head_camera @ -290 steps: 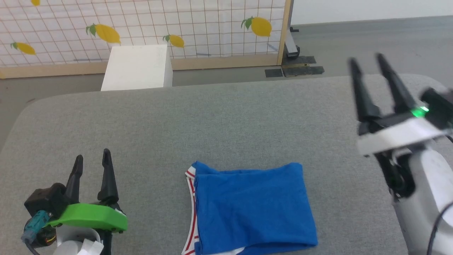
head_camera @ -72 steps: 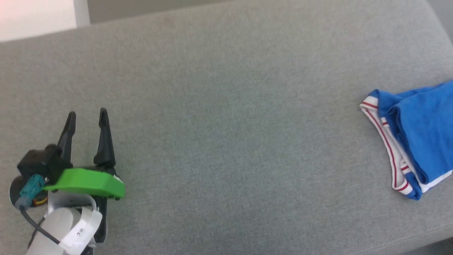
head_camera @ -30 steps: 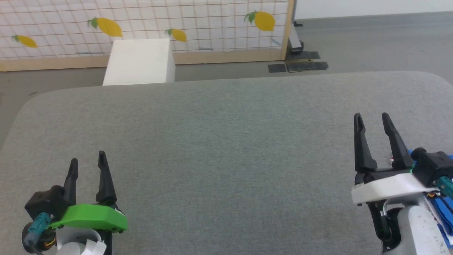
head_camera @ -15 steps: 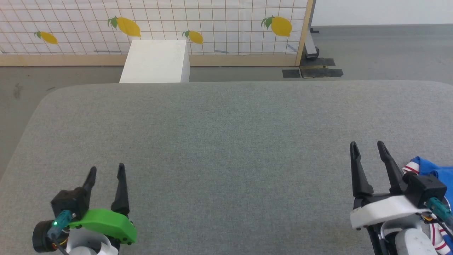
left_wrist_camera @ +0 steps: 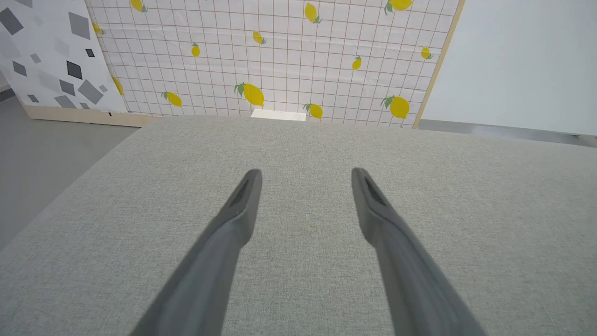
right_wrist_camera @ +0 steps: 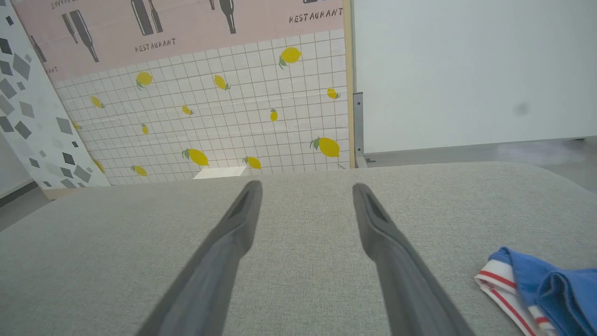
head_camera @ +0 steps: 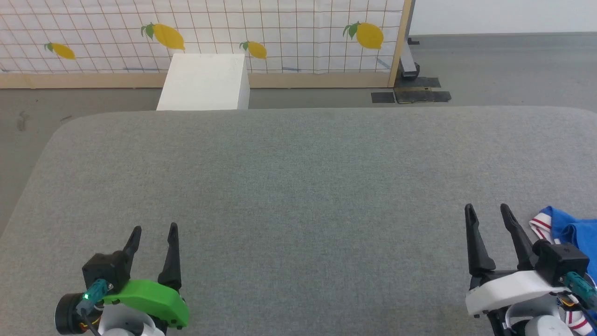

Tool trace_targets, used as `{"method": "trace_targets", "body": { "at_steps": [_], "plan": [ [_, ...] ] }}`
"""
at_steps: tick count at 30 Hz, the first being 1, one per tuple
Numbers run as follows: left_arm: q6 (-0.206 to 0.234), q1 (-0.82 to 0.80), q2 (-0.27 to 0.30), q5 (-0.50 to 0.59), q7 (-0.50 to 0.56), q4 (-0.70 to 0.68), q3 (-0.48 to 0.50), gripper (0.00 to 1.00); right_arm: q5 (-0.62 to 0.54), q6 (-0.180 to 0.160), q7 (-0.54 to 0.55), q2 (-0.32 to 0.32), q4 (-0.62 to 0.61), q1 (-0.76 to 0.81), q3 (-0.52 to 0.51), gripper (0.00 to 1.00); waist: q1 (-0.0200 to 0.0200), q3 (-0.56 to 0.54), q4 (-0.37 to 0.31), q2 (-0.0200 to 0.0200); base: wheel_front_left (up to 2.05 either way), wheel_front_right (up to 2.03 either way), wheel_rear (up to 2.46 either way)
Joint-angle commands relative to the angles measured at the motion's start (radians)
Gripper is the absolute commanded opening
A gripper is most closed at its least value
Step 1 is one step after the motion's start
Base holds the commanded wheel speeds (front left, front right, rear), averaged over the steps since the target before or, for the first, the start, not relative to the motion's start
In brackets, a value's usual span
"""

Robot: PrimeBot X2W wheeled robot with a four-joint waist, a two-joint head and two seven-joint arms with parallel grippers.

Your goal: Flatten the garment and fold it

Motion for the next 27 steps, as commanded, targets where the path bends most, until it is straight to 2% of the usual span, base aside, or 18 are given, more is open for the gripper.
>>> {"method": "trace_targets", "body": {
  "at_steps": [1,27],
  "plan": [
    [-0.006,-0.003,-0.003,-0.002,0.002,0.005,-0.001,1.0,-0.008,-0.001,0.004,0.002,0.004,0.012,-0.001,1.0,0.0,-0.001,-0.002,0.0,0.0,0.0,0.0],
    [0.002,-0.005,0.005,-0.023,0.001,0.003,-0.006,1.0,-0.005,-0.001,0.014,0.002,0.013,0.009,0.001,1.0,0.0,0.005,-0.002,0.0,0.0,0.0,0.0]
  ]
}}
